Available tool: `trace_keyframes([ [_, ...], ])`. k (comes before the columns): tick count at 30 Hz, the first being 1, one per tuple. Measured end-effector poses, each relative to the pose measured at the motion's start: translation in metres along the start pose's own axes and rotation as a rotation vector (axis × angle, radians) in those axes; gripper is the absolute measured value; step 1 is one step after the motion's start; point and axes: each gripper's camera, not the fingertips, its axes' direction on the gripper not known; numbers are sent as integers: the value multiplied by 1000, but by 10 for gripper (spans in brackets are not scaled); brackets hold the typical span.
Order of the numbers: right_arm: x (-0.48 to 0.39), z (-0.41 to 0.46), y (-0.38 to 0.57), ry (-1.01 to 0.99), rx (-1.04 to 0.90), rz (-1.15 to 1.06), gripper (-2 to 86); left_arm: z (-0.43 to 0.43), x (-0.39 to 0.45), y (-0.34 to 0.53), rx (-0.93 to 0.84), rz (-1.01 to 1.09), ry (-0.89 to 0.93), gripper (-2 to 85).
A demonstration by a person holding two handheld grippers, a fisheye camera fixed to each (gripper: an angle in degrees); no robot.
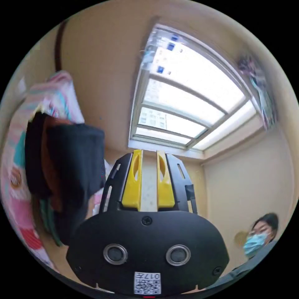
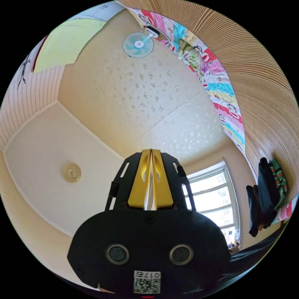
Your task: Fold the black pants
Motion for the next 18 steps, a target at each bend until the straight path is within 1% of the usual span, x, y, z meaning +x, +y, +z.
trace_keyframes([
  [1,-3,-6,0,4,20,-2,2,3,5,-11,-20,64,-73,85],
  [3,-12,-24,-1,23,79,0,2,23,4,-39,-120,192,-418,142],
  [4,-14,-26,-1,29,86,3,3,30,-1,-43,-152,218,-488,151],
  [5,-18,-29,-3,38,84,11,3,44,-15,-48,-247,276,-579,162],
  [6,-23,-28,-7,33,61,14,3,56,-37,-50,-359,247,-603,164],
  [7,-25,-27,-9,25,44,13,3,61,-49,-50,-412,206,-578,162],
  [8,-32,-23,-13,5,5,6,3,70,-72,-47,-508,107,-468,158],
  [9,-41,-19,-17,-14,-33,-11,3,76,-88,-41,-565,23,-356,129],
  [10,-46,-17,-18,-19,-48,-21,3,77,-91,-38,-572,2,-324,115],
  [11,-55,-15,-21,-20,-70,-42,3,79,-89,-31,-574,5,-271,82],
  [12,-64,-14,-23,-12,-84,-62,3,90,-80,-22,-622,70,-103,64],
  [13,-68,-14,-25,-7,-89,-71,3,98,-73,-15,-667,93,-6,62],
  [14,-75,-15,-28,1,-100,-82,3,118,-57,6,-786,148,69,60],
  [15,-79,-17,-32,2,-106,-87,3,138,-33,36,-926,235,74,58],
  [16,-80,-18,-33,0,-107,-87,3,148,-20,54,-997,290,61,57],
  [18,-78,-25,-40,-13,-98,-66,3,178,24,133,-1229,505,-12,56],
])
